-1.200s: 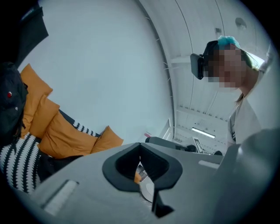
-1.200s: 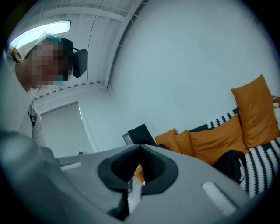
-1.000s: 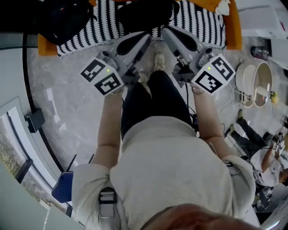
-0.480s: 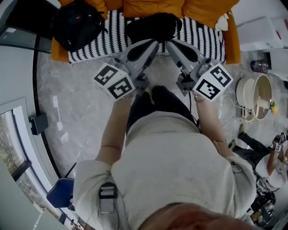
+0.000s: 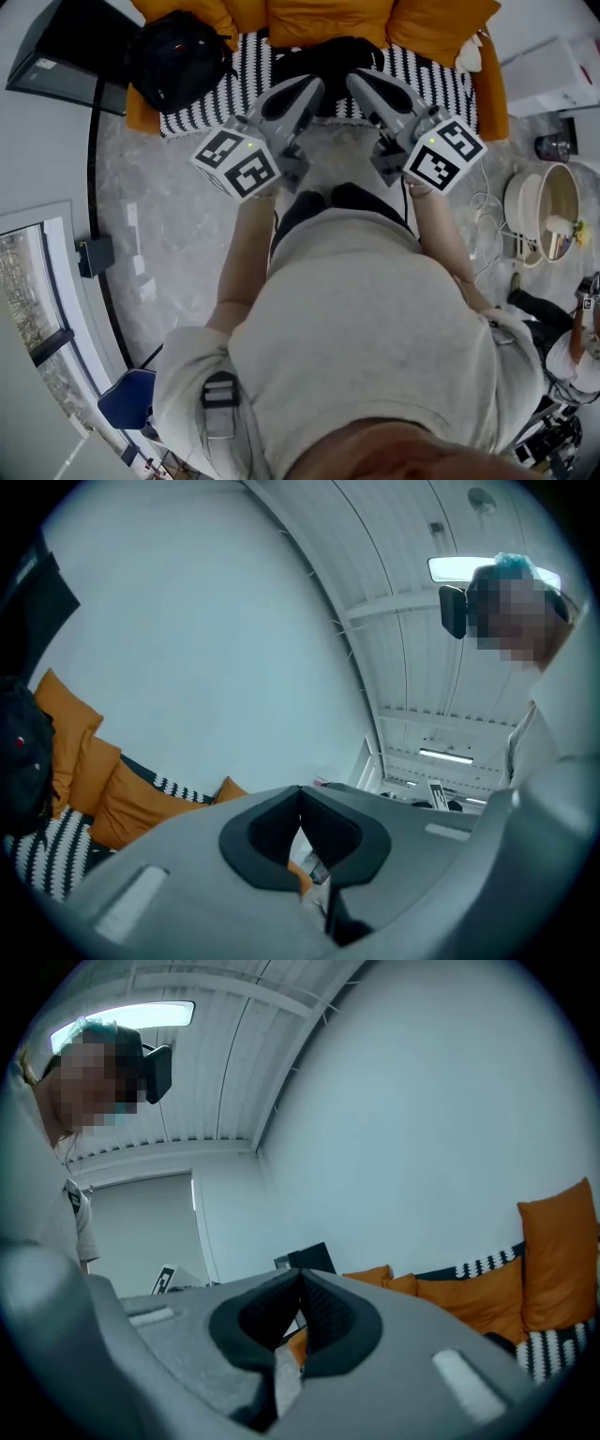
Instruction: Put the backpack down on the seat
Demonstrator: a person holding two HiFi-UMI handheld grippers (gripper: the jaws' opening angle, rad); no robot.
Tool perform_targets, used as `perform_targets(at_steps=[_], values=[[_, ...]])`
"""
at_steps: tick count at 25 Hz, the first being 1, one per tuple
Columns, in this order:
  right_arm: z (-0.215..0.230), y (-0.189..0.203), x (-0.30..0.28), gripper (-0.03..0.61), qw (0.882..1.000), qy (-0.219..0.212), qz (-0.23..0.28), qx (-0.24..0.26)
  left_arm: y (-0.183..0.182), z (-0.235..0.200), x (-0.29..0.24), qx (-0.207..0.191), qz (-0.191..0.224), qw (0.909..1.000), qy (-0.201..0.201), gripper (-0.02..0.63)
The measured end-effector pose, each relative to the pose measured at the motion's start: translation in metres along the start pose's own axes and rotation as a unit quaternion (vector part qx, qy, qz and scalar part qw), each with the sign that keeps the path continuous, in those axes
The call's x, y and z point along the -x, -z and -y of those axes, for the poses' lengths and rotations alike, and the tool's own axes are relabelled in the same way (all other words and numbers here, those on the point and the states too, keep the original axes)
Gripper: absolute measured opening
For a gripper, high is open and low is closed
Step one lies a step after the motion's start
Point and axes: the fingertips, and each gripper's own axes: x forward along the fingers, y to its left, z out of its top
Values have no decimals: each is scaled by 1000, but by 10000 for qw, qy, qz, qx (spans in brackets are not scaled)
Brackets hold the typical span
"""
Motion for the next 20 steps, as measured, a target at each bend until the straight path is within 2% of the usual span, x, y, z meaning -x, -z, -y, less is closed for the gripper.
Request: perform_targets(at_steps=[6,14,20], values=[[-1,-5,6,3,9997,-213,-131,34,6,12,-11,-9,-51,10000,-72,6],[7,-14,10,3,9996,-233,-83,154,18,25,-24,-173,-198,9996,-61,6],[12,-12,17,3,9995,-286,-84,134,22,24,-23,-95,-51,9997,-235,6]])
